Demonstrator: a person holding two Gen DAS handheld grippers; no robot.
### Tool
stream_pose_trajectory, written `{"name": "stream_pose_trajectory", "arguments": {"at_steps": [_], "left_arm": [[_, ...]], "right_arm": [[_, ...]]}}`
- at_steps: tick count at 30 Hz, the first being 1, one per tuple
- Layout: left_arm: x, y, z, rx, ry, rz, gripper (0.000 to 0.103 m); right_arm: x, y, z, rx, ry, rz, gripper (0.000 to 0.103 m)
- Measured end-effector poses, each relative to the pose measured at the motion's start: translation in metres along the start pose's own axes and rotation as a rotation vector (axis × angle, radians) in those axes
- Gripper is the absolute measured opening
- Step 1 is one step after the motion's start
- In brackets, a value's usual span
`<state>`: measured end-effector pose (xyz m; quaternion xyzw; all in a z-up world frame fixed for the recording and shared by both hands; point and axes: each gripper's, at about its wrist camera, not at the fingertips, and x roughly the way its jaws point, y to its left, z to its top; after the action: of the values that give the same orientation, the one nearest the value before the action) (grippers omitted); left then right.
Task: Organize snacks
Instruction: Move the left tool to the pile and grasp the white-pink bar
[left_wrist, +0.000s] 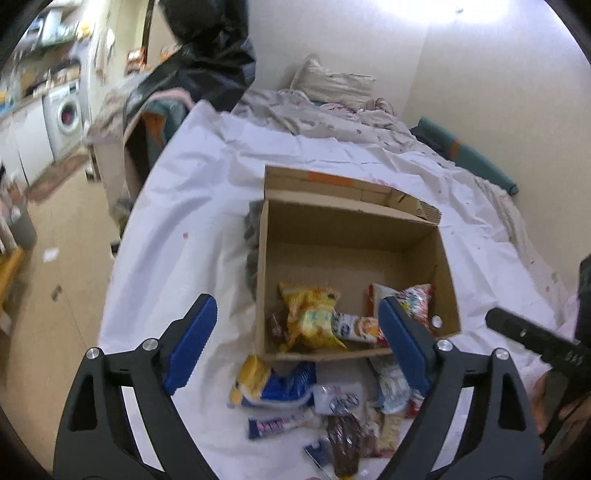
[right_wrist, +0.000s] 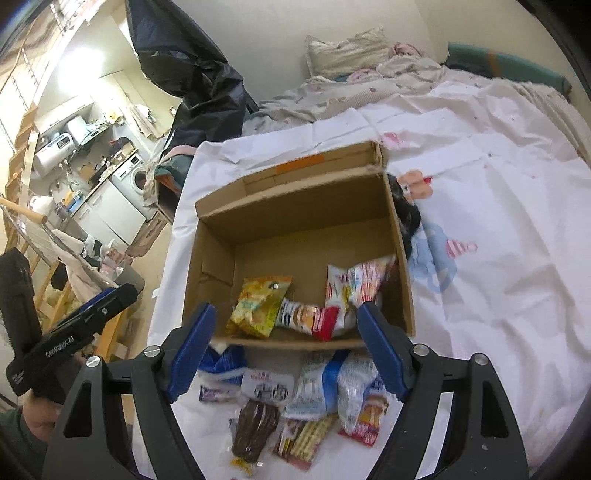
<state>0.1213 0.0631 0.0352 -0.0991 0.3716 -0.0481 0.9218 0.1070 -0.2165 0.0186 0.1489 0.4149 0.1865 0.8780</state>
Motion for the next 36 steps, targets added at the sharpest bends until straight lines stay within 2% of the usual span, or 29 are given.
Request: {"name": "stream_pose_trajectory", "arguments": {"at_steps": [3, 5, 8, 10, 14, 17, 20, 24, 26, 28, 31, 32, 33, 35, 36], "left_arm": [[-0.013, 0.01, -0.008, -0.028, -0.007, 0.034, 0.089], [-0.019, 0.017, -0.016, -0.041, -0.01, 0.074, 0.096], [-0.016, 0.027, -0.025, -0.065, 0.023, 0.122, 0.098], [-0.01, 0.036, -0.03, -0.095, 0.067, 0.108, 0.098], [0.009, 0.043, -0.046, -0.115, 0.182, 0.116, 0.098], [0.027, 0.044, -0.061, -0.154, 0.279, 0.091, 0.098], [0.048, 0.046, -0.076, -0.198, 0.375, 0.104, 0.096], [0.079, 0.038, -0.091, -0.189, 0.5, 0.11, 0.093], [0.09, 0.032, -0.095, -0.151, 0.525, 0.129, 0.093], [0.102, 0.012, -0.096, 0.007, 0.588, 0.134, 0.084], [0.112, -0.021, -0.101, 0.284, 0.68, 0.077, 0.084], [0.115, -0.026, -0.103, 0.333, 0.701, 0.07, 0.082], [0.121, -0.028, -0.106, 0.372, 0.726, 0.062, 0.074], [0.131, -0.025, -0.112, 0.365, 0.776, 0.035, 0.063], [0.136, -0.026, -0.116, 0.367, 0.792, 0.011, 0.053]], "right_arm": [[-0.007, -0.001, -0.013, -0.011, 0.024, 0.002, 0.082], [-0.009, -0.001, -0.021, -0.022, 0.043, 0.0, 0.082], [-0.01, -0.008, -0.036, -0.012, 0.076, -0.019, 0.082], [-0.008, -0.016, -0.045, 0.029, 0.115, -0.011, 0.082], [-0.004, -0.026, -0.052, 0.116, 0.138, 0.021, 0.082], [0.004, -0.026, -0.053, 0.138, 0.147, 0.014, 0.082], [0.017, -0.026, -0.052, 0.146, 0.172, 0.002, 0.082], [0.031, -0.028, -0.053, 0.168, 0.211, -0.007, 0.082], [0.033, -0.027, -0.055, 0.177, 0.222, -0.006, 0.082], [0.033, -0.027, -0.054, 0.184, 0.223, 0.003, 0.082], [0.032, -0.025, -0.054, 0.18, 0.222, 0.006, 0.082], [0.032, -0.024, -0.054, 0.177, 0.225, 0.009, 0.082], [0.032, -0.024, -0.054, 0.177, 0.227, 0.013, 0.082], [0.031, -0.024, -0.054, 0.182, 0.231, 0.028, 0.082], [0.031, -0.024, -0.053, 0.183, 0.229, 0.029, 0.082]]}}
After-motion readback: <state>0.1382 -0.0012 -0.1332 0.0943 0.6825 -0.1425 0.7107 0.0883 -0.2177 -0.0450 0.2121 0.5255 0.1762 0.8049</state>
